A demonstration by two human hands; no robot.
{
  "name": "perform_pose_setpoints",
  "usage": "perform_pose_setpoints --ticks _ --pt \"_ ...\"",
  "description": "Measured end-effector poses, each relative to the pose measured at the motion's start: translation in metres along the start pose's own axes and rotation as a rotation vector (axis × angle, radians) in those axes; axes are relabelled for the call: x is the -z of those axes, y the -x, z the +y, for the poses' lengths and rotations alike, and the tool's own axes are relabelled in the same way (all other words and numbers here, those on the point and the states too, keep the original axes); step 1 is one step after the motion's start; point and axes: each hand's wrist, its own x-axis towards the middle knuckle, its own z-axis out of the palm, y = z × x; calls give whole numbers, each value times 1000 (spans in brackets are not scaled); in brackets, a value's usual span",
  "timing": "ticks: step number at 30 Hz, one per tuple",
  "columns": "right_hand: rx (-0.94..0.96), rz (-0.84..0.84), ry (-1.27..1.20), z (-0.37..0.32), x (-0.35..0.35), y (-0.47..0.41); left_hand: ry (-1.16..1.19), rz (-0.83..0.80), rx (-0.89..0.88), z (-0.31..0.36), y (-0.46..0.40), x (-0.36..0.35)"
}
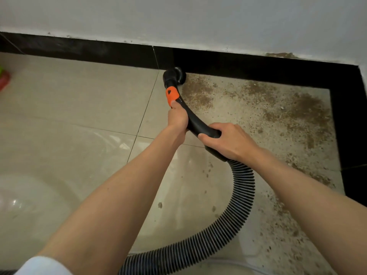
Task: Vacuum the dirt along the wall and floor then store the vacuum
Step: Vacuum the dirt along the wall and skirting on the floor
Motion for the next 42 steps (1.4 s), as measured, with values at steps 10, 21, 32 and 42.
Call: perform_pose_setpoints --ticks 10,21,32,42 --pt "-36 48 -107 -4 -18 -1 -43 -19 -37 1 -7 7" --pt "36 -213 -234 -24 -62 79 135 128 -16 -60 77 93" --pt "54 -455 -300 -12 -72 167 228 357 66 -133 170 115" --pt "45 -364 -242 1 -56 190 235 257 86 -137 190 97"
